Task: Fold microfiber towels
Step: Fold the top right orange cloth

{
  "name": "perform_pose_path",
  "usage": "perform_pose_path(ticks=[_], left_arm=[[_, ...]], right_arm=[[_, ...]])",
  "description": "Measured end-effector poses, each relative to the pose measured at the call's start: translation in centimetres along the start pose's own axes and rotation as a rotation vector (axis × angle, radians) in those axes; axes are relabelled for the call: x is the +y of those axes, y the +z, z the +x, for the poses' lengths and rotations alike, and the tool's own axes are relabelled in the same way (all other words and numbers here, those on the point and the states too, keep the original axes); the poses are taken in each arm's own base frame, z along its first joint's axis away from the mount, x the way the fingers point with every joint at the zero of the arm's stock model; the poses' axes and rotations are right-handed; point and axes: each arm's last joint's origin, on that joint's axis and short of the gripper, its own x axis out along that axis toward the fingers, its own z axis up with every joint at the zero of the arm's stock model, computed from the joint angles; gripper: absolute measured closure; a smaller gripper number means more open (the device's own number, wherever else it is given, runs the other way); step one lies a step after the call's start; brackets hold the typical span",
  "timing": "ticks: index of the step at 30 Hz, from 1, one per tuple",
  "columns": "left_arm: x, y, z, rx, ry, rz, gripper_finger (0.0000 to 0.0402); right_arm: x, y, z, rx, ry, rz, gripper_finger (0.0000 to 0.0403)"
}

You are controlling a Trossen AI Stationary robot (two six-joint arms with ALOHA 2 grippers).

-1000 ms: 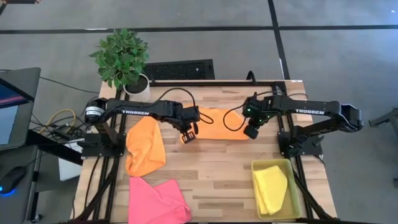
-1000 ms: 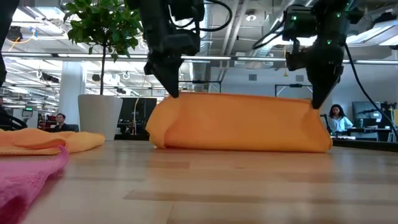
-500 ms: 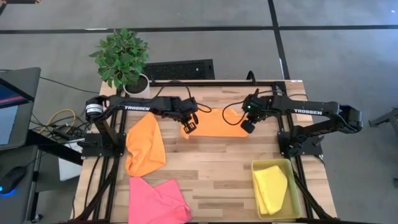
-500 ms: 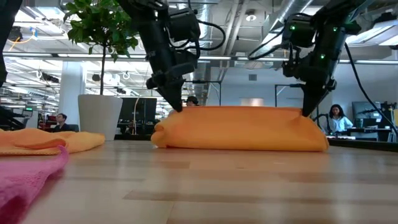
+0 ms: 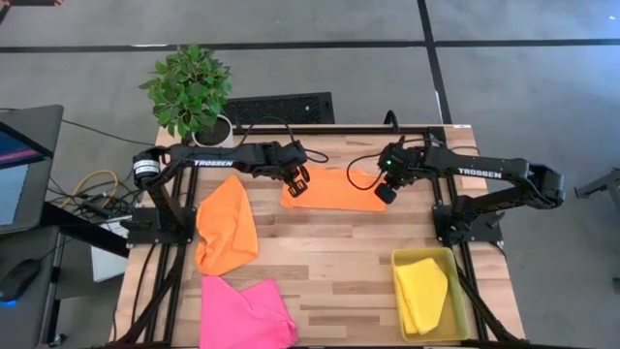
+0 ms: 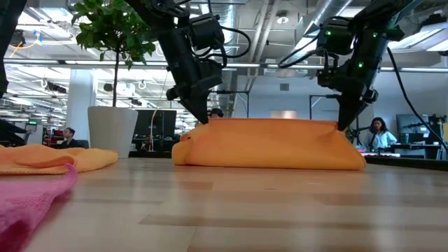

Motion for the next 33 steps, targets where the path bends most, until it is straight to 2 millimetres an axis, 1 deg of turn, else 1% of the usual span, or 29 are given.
perform_pose_path(ticks=[4,7,12,17,19,21,22,24,29,31,33], left_arm=[[0.1,0.0,0.0,-0.010,0.051,0.004,0.0390],[0.2,0.0,0.0,-0.014,0.074,0.021,0.0375],[0.2,0.0,0.0,-0.015,0.076,0.035,0.0334],[0.2,0.1,0.0,-0.019,0.082,0.034,0.0290],[0.1,0.0,0.0,-0.012,0.054,0.023,0.0278],[-0.1,0.0,0.0,0.004,-0.021,0.015,0.0272],[-0.4,-0.1,0.0,0.017,-0.071,0.034,0.0270],[-1.2,-0.6,-0.2,0.052,-0.152,0.130,0.0269],[-3.2,-1.9,-0.9,0.122,-0.192,0.334,0.0270],[-3.9,-2.3,-1.1,0.124,-0.203,0.403,0.0271],[-4.7,-2.7,-0.8,0.086,-0.215,0.456,0.0271]], right_arm=[[0.0,0.1,0.0,-0.007,0.002,0.001,0.0359],[0.0,0.1,0.0,-0.008,0.002,0.001,0.0348],[0.0,0.1,0.0,-0.010,0.003,0.002,0.0323],[0.0,0.1,0.0,-0.012,0.004,0.002,0.0281],[0.0,0.1,0.0,-0.010,0.005,0.001,0.0262],[0.0,0.0,-0.1,-0.004,0.006,0.001,0.0247],[0.0,0.1,-0.2,0.002,0.010,0.001,0.0241],[0.1,0.3,-0.7,0.013,0.039,0.000,0.0231],[0.4,0.6,-1.6,0.047,0.165,0.000,0.0223],[0.6,0.6,-1.7,0.054,0.226,-0.006,0.0224],[0.9,0.6,-1.7,0.061,0.271,-0.028,0.0226]])
